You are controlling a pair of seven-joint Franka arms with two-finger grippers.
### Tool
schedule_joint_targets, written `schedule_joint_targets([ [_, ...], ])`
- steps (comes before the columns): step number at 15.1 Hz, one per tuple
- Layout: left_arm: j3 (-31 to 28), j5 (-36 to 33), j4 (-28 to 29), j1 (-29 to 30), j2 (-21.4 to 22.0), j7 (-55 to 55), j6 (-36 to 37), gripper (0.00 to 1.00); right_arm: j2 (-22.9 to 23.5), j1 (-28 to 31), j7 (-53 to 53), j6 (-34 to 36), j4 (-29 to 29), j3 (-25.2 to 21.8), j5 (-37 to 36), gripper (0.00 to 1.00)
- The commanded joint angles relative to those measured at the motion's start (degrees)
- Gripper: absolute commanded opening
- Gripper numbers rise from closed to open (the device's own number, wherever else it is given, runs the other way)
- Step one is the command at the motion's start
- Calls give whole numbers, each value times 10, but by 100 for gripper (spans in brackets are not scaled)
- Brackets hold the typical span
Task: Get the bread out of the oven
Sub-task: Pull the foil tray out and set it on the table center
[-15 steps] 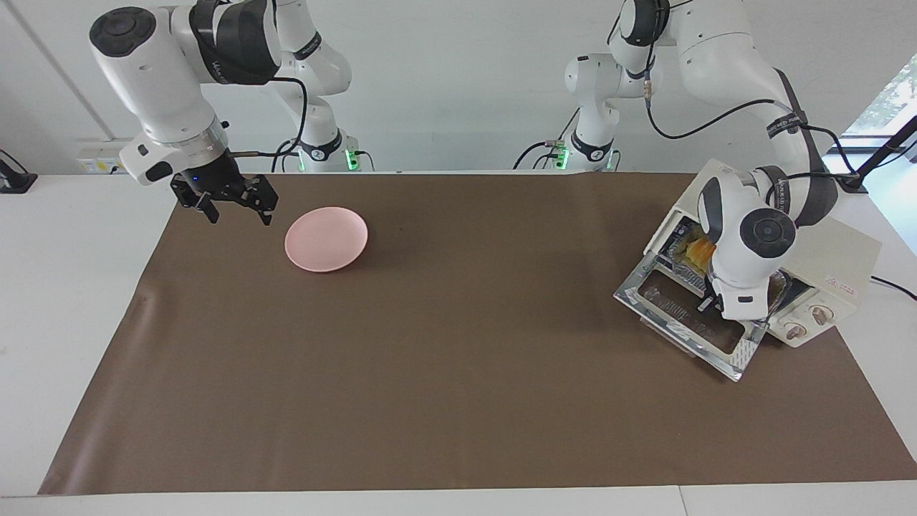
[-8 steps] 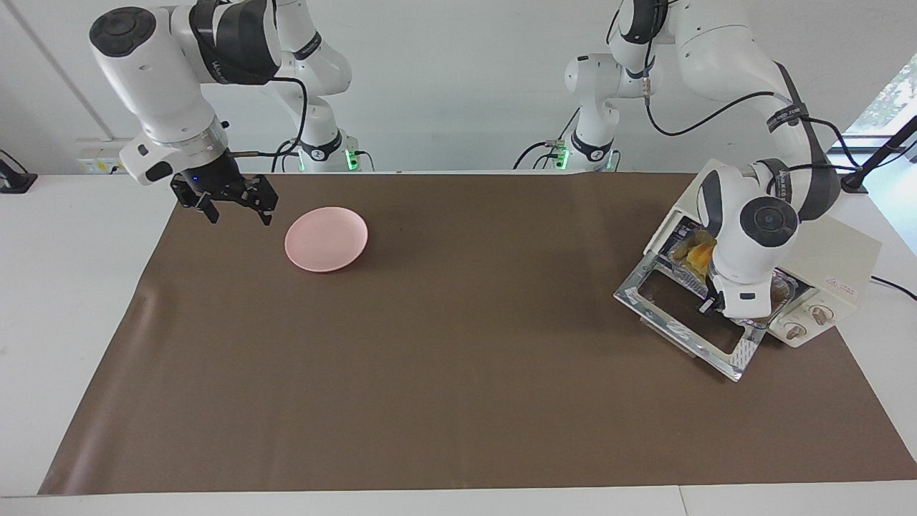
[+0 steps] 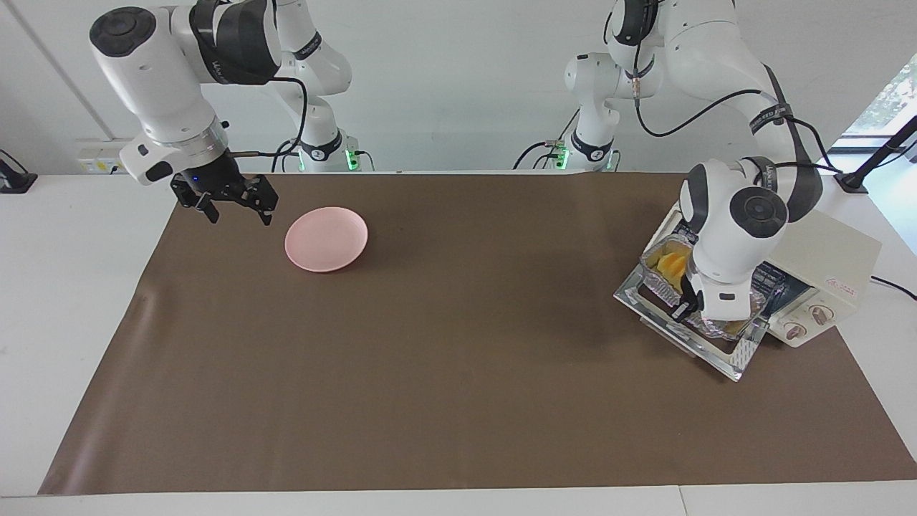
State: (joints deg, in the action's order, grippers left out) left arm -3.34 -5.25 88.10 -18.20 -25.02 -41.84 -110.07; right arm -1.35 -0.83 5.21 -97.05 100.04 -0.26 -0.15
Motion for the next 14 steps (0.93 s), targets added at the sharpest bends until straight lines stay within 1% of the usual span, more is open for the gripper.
schedule_joint_targets([
  [1, -11, 9, -27, -60, -13, -4, 12, 0, -8, 7, -16, 6, 3, 5, -10, 100],
  [2, -11, 10, -29, -80, -13, -7, 18, 0, -8, 7, -15, 7, 3, 5, -10, 100],
  [5, -11, 11, -30, -137, -14, -89, 13, 0, -8, 7, -15, 7, 3, 5, -10, 100],
  [6, -11, 13, -32, -152, -18, -90, 10, 0, -8, 7, -15, 6, 3, 5, -10, 100],
  [7, -9, 23, -41, -153, -23, -89, 15, 0, -8, 7, -15, 6, 3, 5, -10, 100],
  [10, -12, 106, -75, -145, -35, -89, 43, 0, -8, 7, -15, 6, 3, 5, -10, 100],
  [14, -12, 111, -80, -144, -35, -86, 50, 0, -8, 7, -15, 6, 3, 5, -10, 100],
])
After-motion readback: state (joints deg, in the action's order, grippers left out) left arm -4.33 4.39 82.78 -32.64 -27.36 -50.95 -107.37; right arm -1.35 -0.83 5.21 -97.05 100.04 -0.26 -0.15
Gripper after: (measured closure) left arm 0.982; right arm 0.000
